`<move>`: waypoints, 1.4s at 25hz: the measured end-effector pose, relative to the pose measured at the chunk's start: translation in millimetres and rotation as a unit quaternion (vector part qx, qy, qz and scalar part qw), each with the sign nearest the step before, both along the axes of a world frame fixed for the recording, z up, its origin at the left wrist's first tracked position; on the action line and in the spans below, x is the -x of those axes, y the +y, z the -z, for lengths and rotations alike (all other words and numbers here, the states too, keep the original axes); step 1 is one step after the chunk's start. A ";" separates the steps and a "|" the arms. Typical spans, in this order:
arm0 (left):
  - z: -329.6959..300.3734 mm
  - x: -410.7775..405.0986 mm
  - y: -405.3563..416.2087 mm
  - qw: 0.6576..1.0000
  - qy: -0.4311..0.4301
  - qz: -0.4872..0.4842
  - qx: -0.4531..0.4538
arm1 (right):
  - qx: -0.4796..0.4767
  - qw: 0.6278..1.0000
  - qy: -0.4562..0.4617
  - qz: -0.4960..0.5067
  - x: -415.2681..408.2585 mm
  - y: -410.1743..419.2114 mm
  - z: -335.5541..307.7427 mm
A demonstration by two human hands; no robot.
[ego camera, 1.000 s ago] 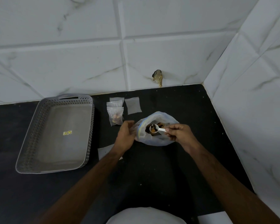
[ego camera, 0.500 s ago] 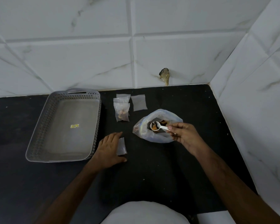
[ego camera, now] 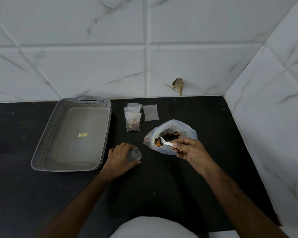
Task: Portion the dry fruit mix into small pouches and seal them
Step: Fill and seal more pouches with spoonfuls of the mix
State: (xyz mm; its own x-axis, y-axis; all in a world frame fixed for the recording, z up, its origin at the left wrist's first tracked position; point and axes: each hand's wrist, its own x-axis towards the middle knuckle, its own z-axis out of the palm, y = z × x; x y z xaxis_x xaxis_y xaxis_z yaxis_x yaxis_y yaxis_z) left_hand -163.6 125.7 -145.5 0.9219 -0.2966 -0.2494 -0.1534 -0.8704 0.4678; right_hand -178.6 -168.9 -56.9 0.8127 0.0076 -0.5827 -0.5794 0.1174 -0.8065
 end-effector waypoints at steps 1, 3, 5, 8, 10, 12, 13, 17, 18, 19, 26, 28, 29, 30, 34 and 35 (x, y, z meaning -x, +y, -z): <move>-4.1 1.8 -3.5 0.998 0.008 -0.012 0.062 | -0.005 1.000 -0.004 -0.005 0.6 1.6 -2.9; -13.8 4.5 -12.8 0.986 0.003 -0.036 0.165 | -0.016 1.000 -0.020 -0.018 1.9 6.2 -9.5; -26.7 6.7 -25.7 0.971 -0.022 -0.043 0.233 | -0.012 0.999 -0.046 -0.023 3.2 12.1 -16.6; -45.1 7.7 -43.0 0.950 -0.025 -0.053 0.308 | 0.028 0.996 -0.085 -0.030 3.0 20.1 -28.9; -50.1 6.8 -49.1 0.945 -0.026 -0.057 0.321 | 0.075 0.989 -0.116 -0.042 1.0 22.8 -36.8; -51.6 6.5 -52.2 0.942 -0.026 -0.062 0.328 | 0.138 0.975 -0.161 -0.063 -0.8 24.1 -41.9; -52.4 7.1 -53.4 0.941 -0.028 -0.064 0.332 | 0.179 0.962 -0.189 -0.078 -1.1 25.1 -43.1; -56.2 9.1 -58.6 0.927 -0.046 -0.069 0.366 | 0.286 0.904 -0.299 -0.105 2.0 33.7 -44.4; -57.4 9.3 -59.6 0.922 -0.052 -0.070 0.377 | 0.303 0.890 -0.324 -0.106 2.5 35.6 -44.2; -58.8 9.4 -60.2 0.918 -0.058 -0.071 0.386 | 0.321 0.873 -0.350 -0.110 3.0 36.8 -43.3; -65.6 7.2 -64.5 0.905 -0.086 -0.083 0.408 | 0.375 0.792 -0.466 -0.126 2.4 34.3 -31.1; -62.3 5.4 -63.2 0.908 -0.091 -0.079 0.402 | 0.343 0.817 -0.448 -0.115 2.9 34.8 -31.4; -59.9 4.2 -62.3 0.910 -0.090 -0.077 0.398 | 0.321 0.843 -0.418 -0.103 3.8 35.0 -33.3; -57.9 3.0 -61.6 0.913 -0.088 -0.074 0.392 | 0.290 0.875 -0.379 -0.082 4.3 35.3 -35.9; -52.0 1.7 -53.9 0.928 -0.094 -0.072 0.352 | 0.095 0.971 -0.218 0.041 -0.3 29.8 -38.5; -48.2 1.7 -48.9 0.934 -0.097 -0.067 0.337 | 0.053 0.980 -0.178 0.070 -2.1 26.6 -35.7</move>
